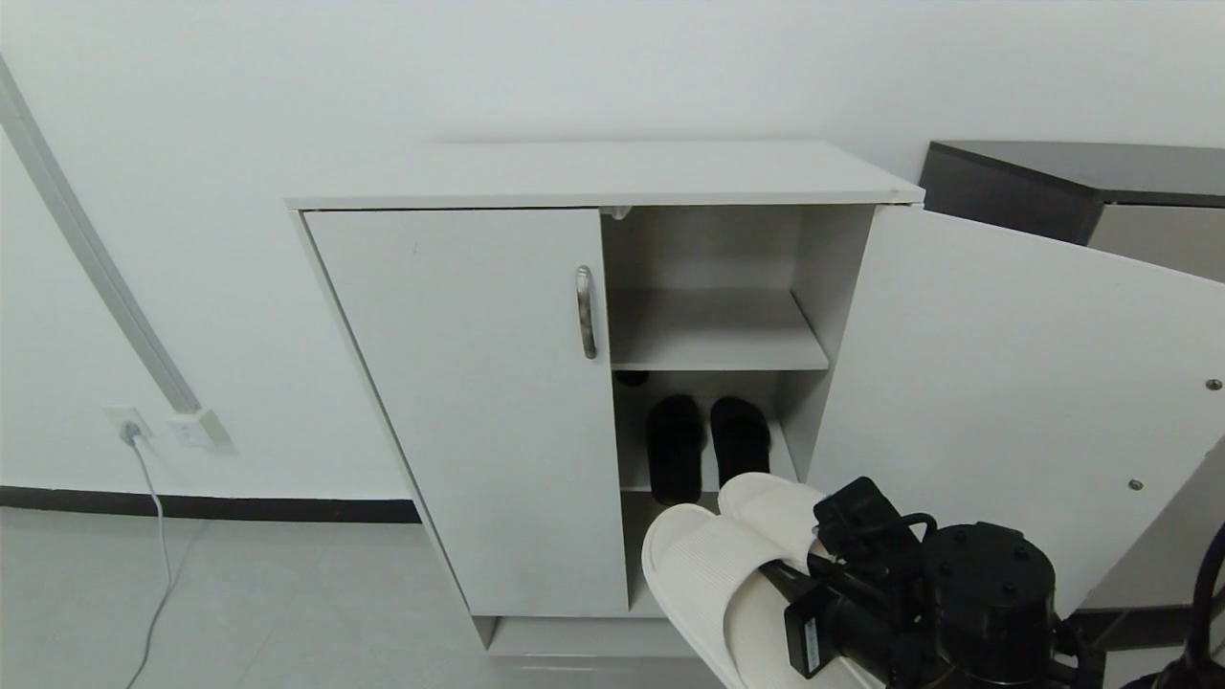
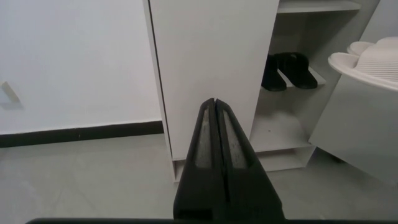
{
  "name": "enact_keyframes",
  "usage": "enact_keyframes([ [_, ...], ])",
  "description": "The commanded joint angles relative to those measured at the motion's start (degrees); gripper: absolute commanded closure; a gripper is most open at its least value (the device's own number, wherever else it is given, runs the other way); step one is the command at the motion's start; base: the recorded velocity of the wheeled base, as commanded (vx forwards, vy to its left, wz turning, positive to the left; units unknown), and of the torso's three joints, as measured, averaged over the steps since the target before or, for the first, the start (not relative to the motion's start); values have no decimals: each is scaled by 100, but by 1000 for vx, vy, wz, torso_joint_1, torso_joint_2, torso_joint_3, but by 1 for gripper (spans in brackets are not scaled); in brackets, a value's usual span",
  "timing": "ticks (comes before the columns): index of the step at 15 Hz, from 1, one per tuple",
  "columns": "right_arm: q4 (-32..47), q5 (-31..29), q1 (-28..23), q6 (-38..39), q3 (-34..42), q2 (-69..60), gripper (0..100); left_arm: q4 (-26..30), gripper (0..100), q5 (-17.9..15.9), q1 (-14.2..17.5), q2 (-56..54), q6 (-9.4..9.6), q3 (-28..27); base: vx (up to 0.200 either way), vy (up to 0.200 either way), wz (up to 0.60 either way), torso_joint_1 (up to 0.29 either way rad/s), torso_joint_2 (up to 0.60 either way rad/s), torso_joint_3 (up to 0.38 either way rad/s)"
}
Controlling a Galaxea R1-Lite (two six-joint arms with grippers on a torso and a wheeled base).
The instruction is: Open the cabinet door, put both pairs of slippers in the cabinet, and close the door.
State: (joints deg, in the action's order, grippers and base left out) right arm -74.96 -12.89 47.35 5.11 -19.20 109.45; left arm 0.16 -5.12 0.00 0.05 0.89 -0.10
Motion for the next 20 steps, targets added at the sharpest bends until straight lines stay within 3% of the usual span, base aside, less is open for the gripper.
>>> enact_keyframes([
  [1,-98,5,11,-19,30,156,100,2,100,2,0,4,-1,1,0,0,0,0,0,0],
  [3,-168,5,20,-10,39,217,100,2,100,2,0,4,-1,1,0,0,-600,0,-10,-7],
  [8,-898,-3,46,-71,162,499,100,2,100,2,0,4,-1,1,0,0,0,0,0,0],
  [10,-994,-153,64,-177,-145,710,100,2,100,-7,0,4,8,1,0,0,0,0,0,0],
  [11,-564,-575,99,-186,-550,727,100,2,100,-7,0,4,8,1,0,0,0,0,0,0],
  [12,271,-1190,134,-63,-1086,683,100,2,100,-7,0,4,8,1,0,0,0,0,0,0],
  [15,2820,-2218,363,641,-2615,288,100,2,100,-7,0,4,25,1,0,0,0,0,0,0],
  [17,4042,-3088,416,1062,-3687,332,100,2,100,-7,0,4,25,1,0,0,0,0,0,0],
  [20,4894,-3264,416,1229,-4610,279,100,2,100,-7,0,-5,34,1,0,0,0,0,0,0],
])
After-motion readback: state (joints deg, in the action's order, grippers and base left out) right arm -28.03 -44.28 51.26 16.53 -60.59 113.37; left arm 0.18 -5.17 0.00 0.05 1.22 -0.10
